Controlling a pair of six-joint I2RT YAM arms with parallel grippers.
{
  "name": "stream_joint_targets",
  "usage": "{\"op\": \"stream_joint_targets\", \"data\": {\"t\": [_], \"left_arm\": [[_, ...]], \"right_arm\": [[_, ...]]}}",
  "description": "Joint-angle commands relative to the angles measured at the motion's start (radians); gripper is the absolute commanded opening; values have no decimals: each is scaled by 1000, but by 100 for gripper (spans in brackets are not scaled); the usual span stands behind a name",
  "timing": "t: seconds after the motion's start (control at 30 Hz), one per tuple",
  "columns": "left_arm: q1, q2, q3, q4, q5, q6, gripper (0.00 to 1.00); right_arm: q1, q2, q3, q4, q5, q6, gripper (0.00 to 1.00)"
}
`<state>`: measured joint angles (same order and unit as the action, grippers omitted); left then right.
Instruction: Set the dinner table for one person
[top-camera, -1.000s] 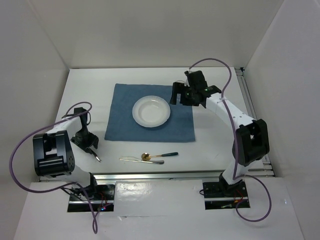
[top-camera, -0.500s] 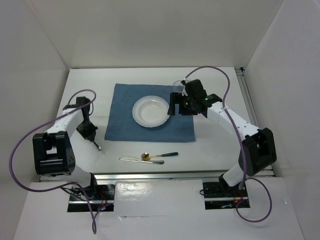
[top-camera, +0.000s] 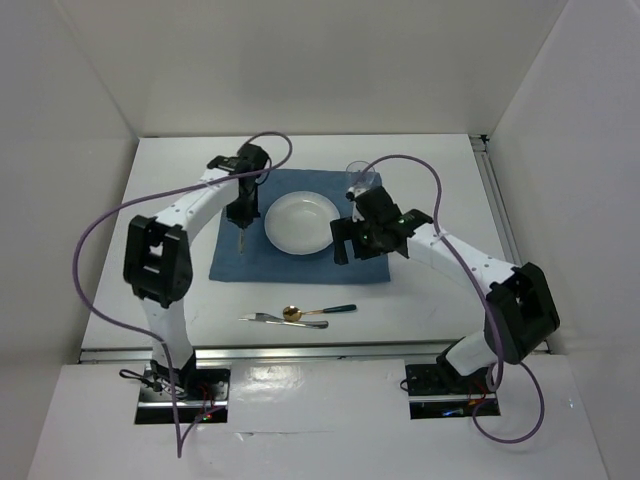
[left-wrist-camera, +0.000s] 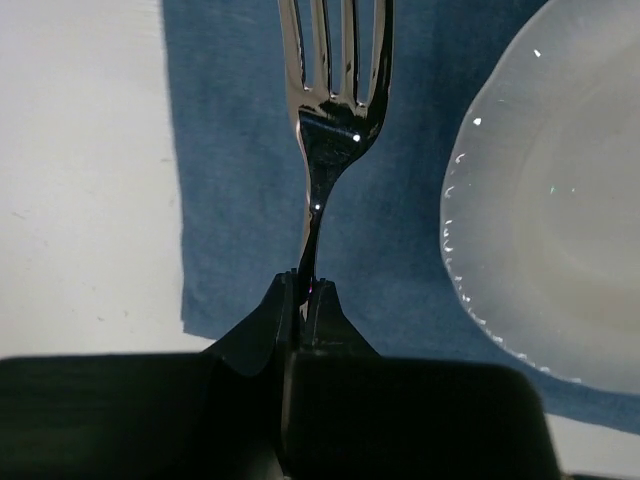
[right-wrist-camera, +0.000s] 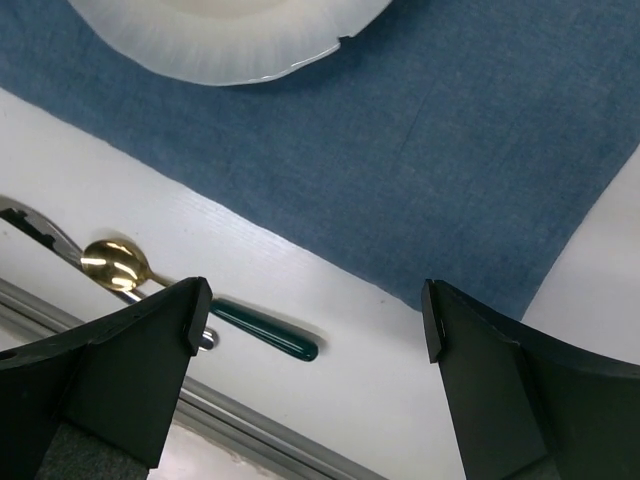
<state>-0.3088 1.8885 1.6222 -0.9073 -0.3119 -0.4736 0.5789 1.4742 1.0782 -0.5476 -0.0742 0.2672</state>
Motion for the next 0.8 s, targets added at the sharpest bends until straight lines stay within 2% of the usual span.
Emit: {"op": "stream_joint_targets", "data": {"t": [0.0,0.13,0.2,0.27,0.43,0.47,0.53,0.57,0.63,0.67,0.77], "left_arm": [[-23,108,105,-74,-50,36,0],[-23,202,168,-84,-50,61,0],[-23,231,177,-84,-41,84,0],[-23,256,188,-84,-30,84,0],[-12,271,188,-71,29,104,2],[-12,271,188,-71,30,113,17],[-12,271,197,-71,53,113,35],[-12,252,197,-71,53,113,52],[-12,232,197,-83,53,113,69],[-12,221,197,-84,65,113,76],[-12,169,208,-107,76,101,77]], "right_arm": [[45,-80,-6,-6,42,-52,100],[79,-110,-46,11,-42,-169,100],[96,-133,-79,40,-90,-245,95],[121,-175,-138,92,-119,-273,95],[173,-206,-202,140,-107,-336,93],[173,-206,-202,140,-95,-336,92],[212,-177,-202,130,-66,-347,92],[225,-164,-202,130,-43,-347,91],[263,-124,-202,121,-13,-356,89],[275,-111,-202,121,-1,-367,89],[308,-60,-202,153,19,-390,86]]}}
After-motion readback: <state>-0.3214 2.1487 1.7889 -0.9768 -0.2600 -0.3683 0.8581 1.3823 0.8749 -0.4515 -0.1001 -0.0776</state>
